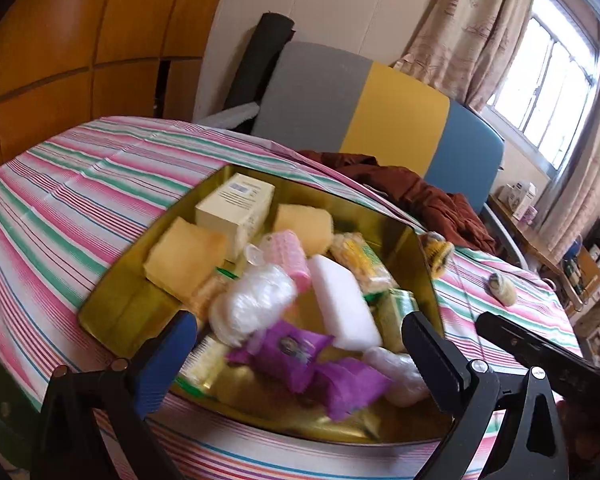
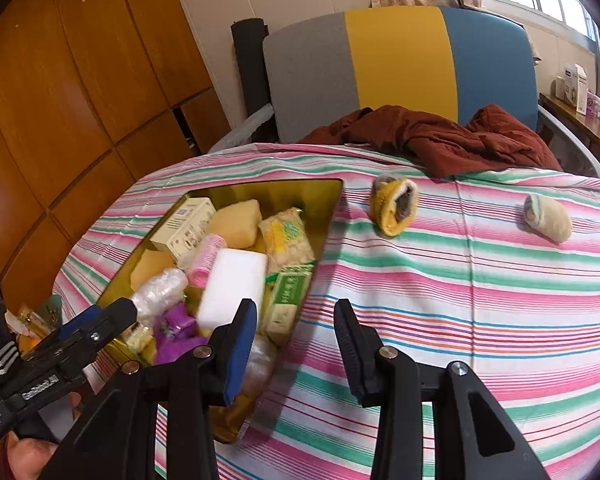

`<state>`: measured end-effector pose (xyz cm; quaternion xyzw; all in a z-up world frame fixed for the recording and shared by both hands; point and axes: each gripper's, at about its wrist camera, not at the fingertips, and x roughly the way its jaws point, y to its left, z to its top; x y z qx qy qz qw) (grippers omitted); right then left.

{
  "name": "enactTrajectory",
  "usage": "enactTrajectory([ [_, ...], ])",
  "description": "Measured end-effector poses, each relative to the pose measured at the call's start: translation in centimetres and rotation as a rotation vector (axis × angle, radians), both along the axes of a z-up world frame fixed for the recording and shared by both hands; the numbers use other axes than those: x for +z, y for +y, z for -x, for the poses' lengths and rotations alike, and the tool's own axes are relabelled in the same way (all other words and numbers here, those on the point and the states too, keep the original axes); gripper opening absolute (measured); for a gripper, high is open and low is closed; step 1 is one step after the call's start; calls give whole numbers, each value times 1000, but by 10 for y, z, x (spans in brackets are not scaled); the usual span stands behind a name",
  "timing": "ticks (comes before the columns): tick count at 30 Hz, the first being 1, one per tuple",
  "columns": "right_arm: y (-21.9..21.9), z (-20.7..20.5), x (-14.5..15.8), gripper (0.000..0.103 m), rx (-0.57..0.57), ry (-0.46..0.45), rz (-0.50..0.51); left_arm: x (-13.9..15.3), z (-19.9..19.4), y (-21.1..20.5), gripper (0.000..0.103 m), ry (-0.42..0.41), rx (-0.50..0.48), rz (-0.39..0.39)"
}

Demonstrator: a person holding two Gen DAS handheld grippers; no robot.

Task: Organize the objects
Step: 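Move the left tool to the yellow plush toy and grasp it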

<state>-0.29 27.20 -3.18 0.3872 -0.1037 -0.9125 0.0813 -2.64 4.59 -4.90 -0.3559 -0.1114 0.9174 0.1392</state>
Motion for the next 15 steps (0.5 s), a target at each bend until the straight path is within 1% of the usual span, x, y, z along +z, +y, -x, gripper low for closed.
enactTrajectory([
  [5,22,-7,-6,40,-58,-7,-12,0,-6,16,103,-3,-41,-11],
  [9,49,-15,-14,40,-130,-28,-5,2,-11,28,103,-7,-73,-32],
  [15,89,-26,-30,44,-226,-60,5,13,-13,60,103,-7,-144,-47],
])
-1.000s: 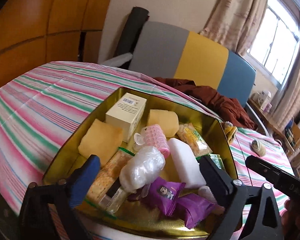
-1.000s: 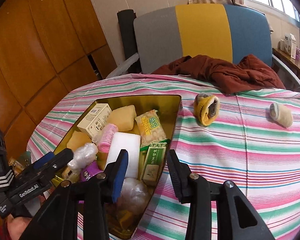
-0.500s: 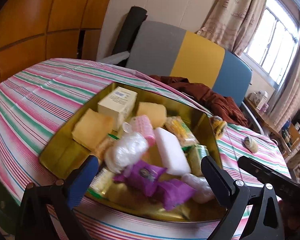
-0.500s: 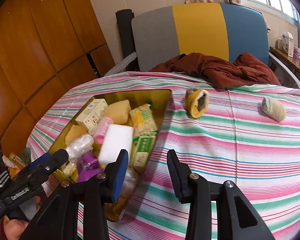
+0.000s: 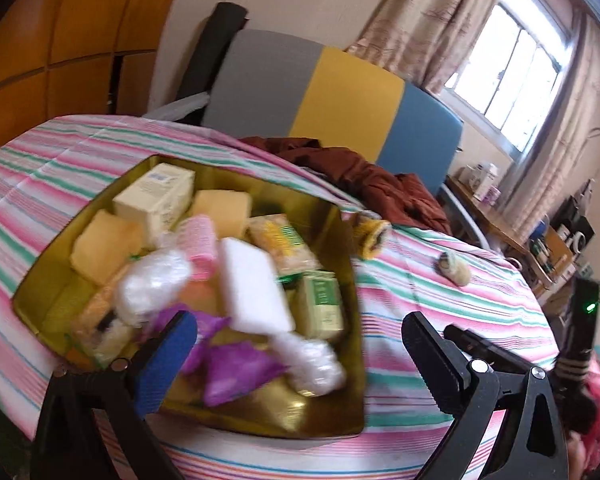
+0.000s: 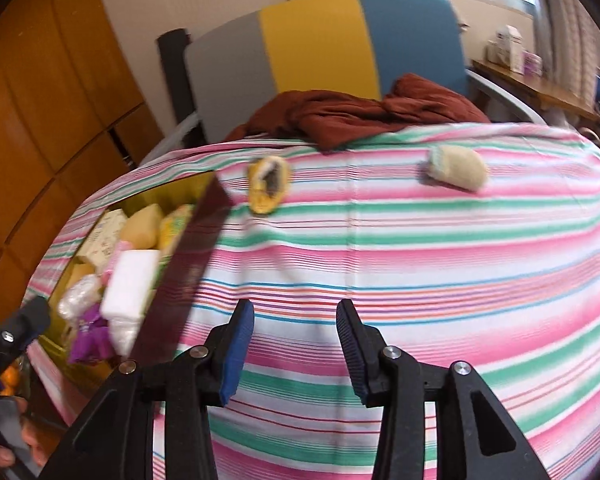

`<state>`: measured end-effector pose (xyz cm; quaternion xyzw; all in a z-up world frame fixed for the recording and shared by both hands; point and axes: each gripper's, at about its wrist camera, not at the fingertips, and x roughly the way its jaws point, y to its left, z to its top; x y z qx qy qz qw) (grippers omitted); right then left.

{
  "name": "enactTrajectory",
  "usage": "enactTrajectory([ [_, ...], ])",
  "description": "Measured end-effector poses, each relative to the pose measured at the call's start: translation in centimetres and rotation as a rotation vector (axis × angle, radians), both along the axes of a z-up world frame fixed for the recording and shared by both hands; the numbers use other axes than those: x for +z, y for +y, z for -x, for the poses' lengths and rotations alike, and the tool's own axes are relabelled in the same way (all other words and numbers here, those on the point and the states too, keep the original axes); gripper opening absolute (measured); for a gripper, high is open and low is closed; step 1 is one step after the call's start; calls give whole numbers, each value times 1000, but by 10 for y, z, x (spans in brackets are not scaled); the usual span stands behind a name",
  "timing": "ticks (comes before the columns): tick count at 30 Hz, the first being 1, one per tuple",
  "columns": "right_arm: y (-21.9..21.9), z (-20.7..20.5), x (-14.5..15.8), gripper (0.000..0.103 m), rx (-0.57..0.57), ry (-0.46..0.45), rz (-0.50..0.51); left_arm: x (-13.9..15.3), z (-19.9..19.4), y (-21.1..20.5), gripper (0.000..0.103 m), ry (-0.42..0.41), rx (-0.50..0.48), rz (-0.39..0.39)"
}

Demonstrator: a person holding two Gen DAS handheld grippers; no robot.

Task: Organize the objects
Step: 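Move the left tool to the yellow plush toy and grasp it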

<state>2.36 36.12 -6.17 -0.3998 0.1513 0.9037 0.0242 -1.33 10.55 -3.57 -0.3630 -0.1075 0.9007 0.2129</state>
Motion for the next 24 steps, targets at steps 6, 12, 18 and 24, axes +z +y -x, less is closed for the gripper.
enactTrajectory([
  [6,38,-15,-13,44,-90,2,23,13,6,52,103,11,-84,10],
  [12,66,-26,-22,44,-149,12,61,20,25,122,103,58,-145,81],
  [18,88,-32,-25,44,-185,28,98,11,61,193,103,84,-146,234],
  [24,108,-37,-28,44,-218,36,130,-15,101,241,103,65,-102,397],
])
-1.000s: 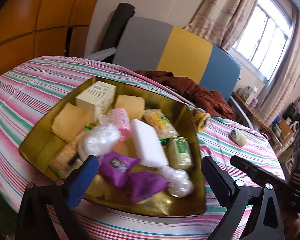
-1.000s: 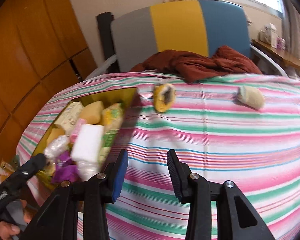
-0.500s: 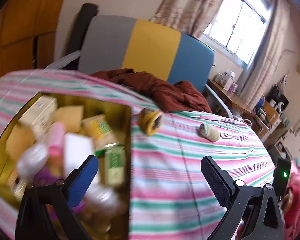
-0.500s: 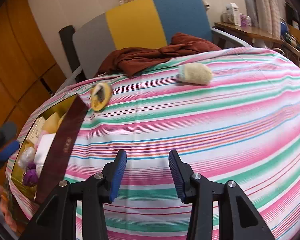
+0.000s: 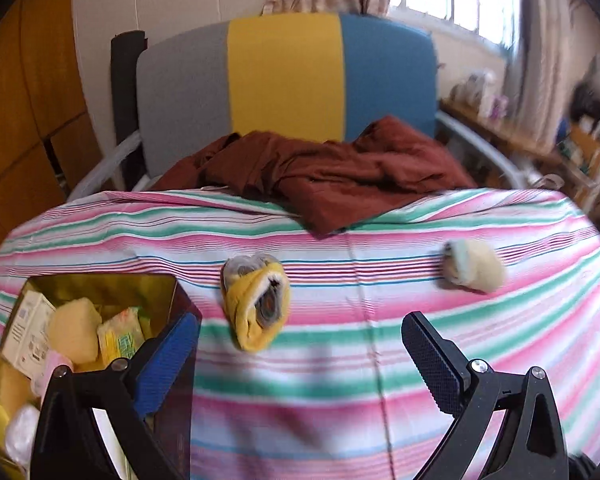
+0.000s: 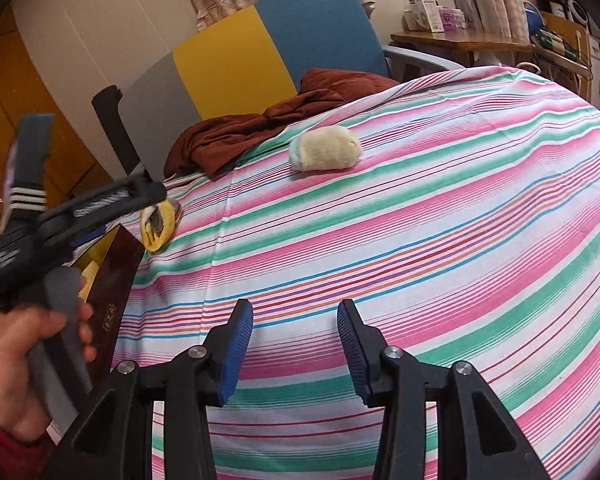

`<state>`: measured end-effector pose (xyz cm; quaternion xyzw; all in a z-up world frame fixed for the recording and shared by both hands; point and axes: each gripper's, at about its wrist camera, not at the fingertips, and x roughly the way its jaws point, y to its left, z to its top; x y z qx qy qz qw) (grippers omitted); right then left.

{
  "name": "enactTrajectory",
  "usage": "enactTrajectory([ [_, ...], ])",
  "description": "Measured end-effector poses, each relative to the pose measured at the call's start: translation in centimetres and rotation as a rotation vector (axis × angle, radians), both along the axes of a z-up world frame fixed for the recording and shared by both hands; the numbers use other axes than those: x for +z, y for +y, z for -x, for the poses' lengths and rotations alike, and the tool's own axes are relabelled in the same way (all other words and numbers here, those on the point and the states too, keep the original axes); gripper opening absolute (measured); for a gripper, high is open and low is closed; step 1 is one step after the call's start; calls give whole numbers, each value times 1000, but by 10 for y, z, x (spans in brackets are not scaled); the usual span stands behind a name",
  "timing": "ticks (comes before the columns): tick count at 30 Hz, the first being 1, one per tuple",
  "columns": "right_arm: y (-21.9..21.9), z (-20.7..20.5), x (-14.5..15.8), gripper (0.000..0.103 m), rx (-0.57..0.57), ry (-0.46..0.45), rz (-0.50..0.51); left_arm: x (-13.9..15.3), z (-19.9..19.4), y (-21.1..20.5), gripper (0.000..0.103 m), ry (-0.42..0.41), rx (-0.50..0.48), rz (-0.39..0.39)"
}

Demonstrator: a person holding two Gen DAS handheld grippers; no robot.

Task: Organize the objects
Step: 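Move the left tool to the yellow plush toy and grasp it, then grasp the cream sock roll with the right tool while the left tool holds the plush toy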

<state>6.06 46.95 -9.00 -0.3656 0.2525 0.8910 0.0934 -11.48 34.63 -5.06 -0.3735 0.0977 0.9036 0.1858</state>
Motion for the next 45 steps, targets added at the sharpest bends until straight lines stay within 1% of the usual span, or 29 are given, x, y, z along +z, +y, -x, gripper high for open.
enactTrajectory([
  [2,6,-1,0,44,-7,3,5,-10,12,12,103,5,25,58],
  [5,12,-1,0,44,-10,4,10,-21,25,21,103,7,52,116],
  [9,21,1,3,44,-11,6,-2,-32,39,28,103,3,66,139],
  [11,27,4,4,44,-12,6,-8,-33,43,29,103,44,101,178],
  [12,30,6,5,44,-14,7,-8,-35,45,29,103,50,116,181],
  [15,37,14,5,44,-18,7,-20,-41,55,29,103,33,130,195],
  [17,41,20,6,44,-20,8,-29,-48,63,30,103,-5,105,171],
  [19,48,30,9,44,-21,14,-50,-53,65,30,101,-4,101,176],
  [20,51,35,10,44,-21,17,-57,-56,66,30,99,-5,85,165],
  [22,59,47,14,48,-24,31,-77,-60,69,30,93,-17,80,164],
  [24,68,63,14,49,-31,20,-96,-61,72,29,93,-17,86,166],
  [25,73,74,13,49,-31,14,-88,-61,73,29,93,-16,86,158],
  [26,77,83,12,51,-29,13,-79,-60,75,28,92,-14,89,150],
  [27,82,96,10,58,-27,1,-74,-60,76,27,90,-13,91,144],
  [28,84,106,8,63,-23,-9,-74,-59,78,27,88,-8,85,143],
  [29,86,118,6,64,-15,-16,-73,-59,78,27,87,-5,77,142],
  [30,86,126,4,64,-11,-22,-77,-60,79,28,87,1,66,143],
  [33,86,150,1,72,0,-14,-79,-62,78,30,91,14,46,149],
  [36,81,171,-3,72,13,-35,-120,-63,76,31,91,27,50,154],
  [37,79,175,-5,74,19,-41,-134,-63,76,30,91,32,49,151],
  [39,74,183,-9,74,21,-64,-200,-64,76,32,92,35,48,158],
  [41,71,188,-12,75,34,-66,-239,-64,76,32,94,39,46,156],
  [45,69,192,-18,73,42,-67,-269,-65,76,33,94,43,48,165],
])
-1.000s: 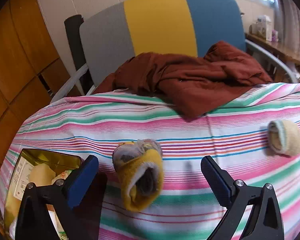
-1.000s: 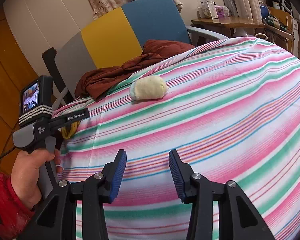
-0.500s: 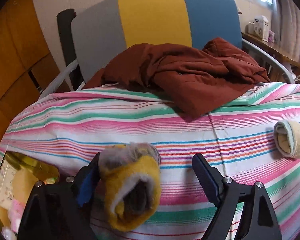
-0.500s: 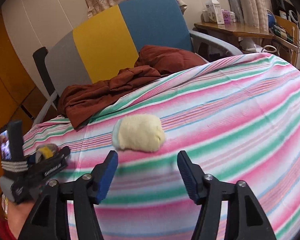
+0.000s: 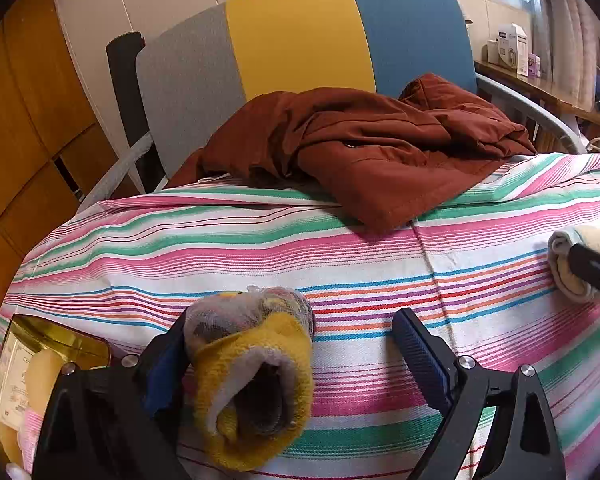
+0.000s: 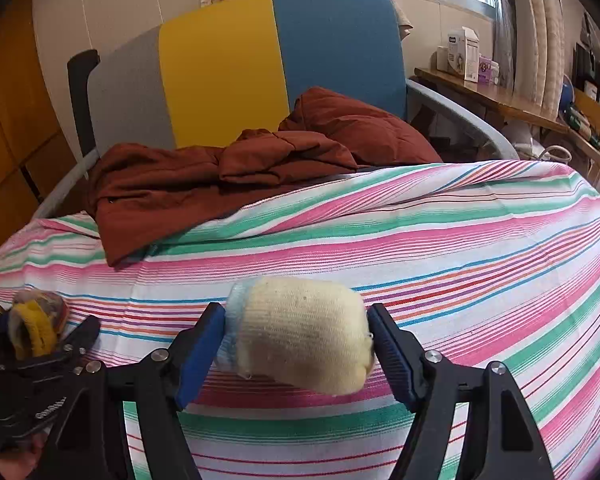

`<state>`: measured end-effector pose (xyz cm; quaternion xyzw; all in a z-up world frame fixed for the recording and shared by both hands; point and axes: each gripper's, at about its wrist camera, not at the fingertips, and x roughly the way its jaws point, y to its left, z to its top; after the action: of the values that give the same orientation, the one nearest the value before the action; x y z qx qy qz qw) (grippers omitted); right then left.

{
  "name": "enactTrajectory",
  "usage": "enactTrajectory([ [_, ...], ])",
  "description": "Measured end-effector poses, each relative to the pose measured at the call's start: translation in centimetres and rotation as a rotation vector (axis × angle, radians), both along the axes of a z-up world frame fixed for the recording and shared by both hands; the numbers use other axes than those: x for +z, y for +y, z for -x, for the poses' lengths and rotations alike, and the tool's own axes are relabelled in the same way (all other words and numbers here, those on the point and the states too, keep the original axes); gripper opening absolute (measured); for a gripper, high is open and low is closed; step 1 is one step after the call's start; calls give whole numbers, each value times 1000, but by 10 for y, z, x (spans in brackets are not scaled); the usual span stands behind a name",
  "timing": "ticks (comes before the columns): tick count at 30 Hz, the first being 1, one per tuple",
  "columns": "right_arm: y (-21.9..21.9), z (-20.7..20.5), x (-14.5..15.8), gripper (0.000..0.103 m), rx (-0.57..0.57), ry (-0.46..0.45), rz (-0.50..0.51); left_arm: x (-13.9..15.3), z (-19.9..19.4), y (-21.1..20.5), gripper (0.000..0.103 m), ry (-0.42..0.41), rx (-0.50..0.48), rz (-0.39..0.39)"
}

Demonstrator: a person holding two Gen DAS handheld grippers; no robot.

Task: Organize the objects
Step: 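Grasp the cream sock roll with the right tool while the left tool holds the plush toy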

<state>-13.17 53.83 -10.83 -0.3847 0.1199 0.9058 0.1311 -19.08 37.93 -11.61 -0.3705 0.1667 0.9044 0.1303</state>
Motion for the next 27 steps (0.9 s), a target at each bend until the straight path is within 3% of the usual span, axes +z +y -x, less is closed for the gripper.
enactTrajectory([
  [5,4,-5,-2,68,-9,40,21,1,-1,-2,92,17,-1,-13],
  [10,-2,-10,1,60,-18,61,-19,2,-3,-6,78,49,33,-8],
  [17,-12,-38,13,60,-8,59,-37,7,-6,-15,54,87,67,-32],
  [21,-21,-73,19,60,-7,70,-35,6,-6,-12,54,87,67,-9],
  [23,-22,-88,16,60,-34,74,-37,4,-6,-4,69,77,45,28],
  [27,-17,-105,16,60,-89,120,-28,1,-17,18,74,130,-11,142],
])
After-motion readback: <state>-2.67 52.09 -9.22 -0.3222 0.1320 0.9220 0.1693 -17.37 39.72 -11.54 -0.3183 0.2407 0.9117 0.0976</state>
